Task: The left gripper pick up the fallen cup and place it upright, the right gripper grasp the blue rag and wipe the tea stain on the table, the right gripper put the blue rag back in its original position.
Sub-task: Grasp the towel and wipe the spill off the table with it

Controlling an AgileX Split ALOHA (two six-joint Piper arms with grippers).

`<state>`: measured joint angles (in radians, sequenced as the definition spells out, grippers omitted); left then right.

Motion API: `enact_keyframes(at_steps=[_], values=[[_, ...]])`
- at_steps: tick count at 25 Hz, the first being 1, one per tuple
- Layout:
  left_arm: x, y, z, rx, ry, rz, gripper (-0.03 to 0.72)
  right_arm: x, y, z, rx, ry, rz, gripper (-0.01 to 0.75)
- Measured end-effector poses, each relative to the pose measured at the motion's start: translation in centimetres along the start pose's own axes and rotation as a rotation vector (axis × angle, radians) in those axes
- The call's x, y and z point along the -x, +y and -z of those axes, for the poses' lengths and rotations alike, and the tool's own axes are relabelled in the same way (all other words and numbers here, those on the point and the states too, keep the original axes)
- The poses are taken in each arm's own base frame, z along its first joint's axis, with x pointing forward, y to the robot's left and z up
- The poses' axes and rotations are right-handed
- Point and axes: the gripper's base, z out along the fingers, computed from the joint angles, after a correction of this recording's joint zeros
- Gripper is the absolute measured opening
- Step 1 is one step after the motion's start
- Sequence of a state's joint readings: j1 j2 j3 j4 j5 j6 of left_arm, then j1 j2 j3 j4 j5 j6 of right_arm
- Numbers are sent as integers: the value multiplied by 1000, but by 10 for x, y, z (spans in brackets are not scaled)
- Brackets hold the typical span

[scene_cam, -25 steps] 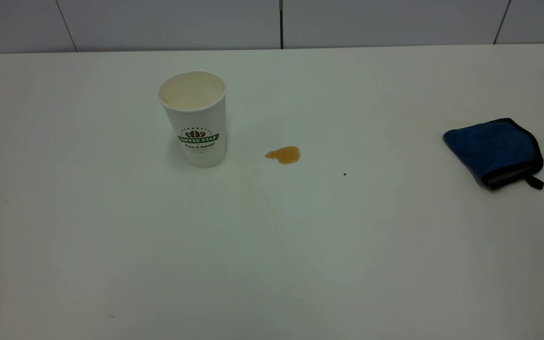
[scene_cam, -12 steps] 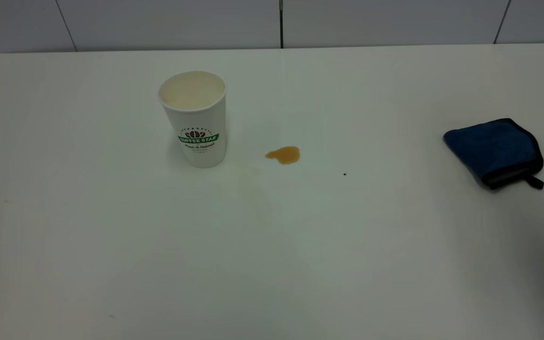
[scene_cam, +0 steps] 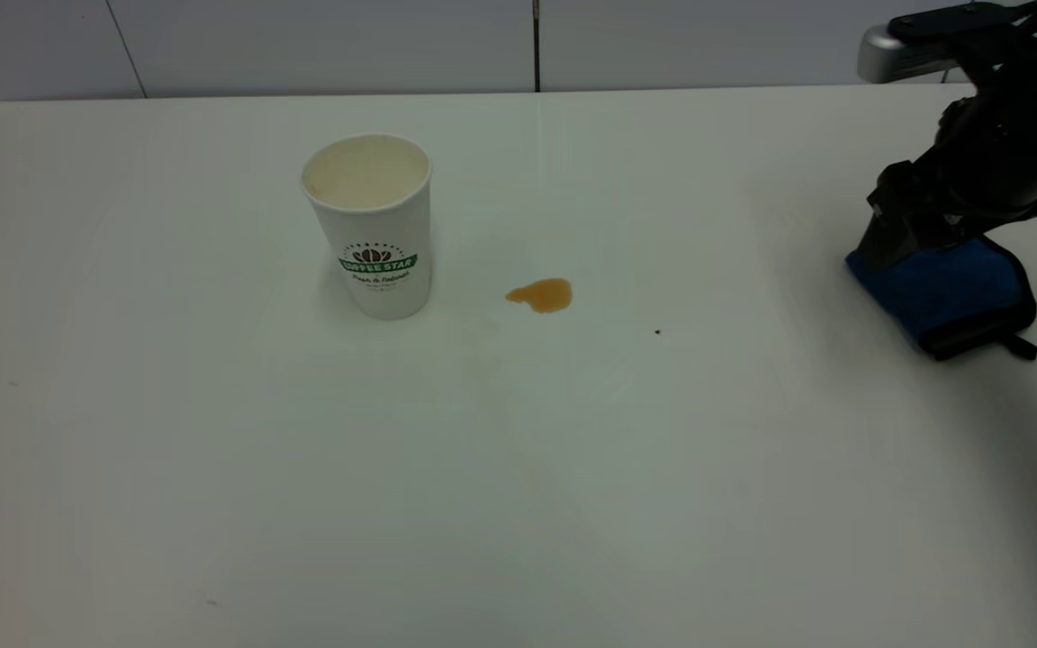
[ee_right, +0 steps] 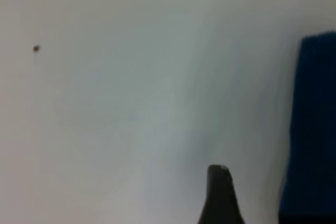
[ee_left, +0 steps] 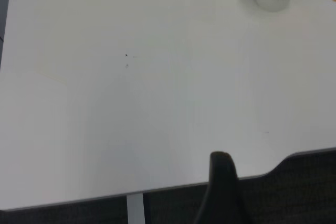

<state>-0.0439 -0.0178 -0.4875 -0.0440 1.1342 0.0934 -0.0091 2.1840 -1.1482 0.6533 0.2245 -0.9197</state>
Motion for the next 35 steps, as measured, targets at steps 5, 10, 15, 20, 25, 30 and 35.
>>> enact_keyframes(at_steps=[5, 10, 15, 20, 25, 30, 35], values=[[0, 0, 0, 0, 0, 0, 583, 11, -26, -28, -33, -12, 26, 593], [0, 0, 0, 1, 0, 0, 583, 4, -57, -29, -78, -6, 4, 593], [0, 0, 0, 1, 0, 0, 583, -8, -63, -39, -76, 25, -20, 593], [0, 0, 0, 1, 0, 0, 583, -24, -62, -59, -68, 73, -2, 589], [0, 0, 0, 1, 0, 0, 583, -22, -66, -61, -110, 46, 16, 394], [0, 0, 0, 1, 0, 0, 583, -15, -49, -68, -114, 31, 100, 61], [0, 0, 0, 1, 0, -1, 583, 21, 8, -77, -59, -27, 240, 41]])
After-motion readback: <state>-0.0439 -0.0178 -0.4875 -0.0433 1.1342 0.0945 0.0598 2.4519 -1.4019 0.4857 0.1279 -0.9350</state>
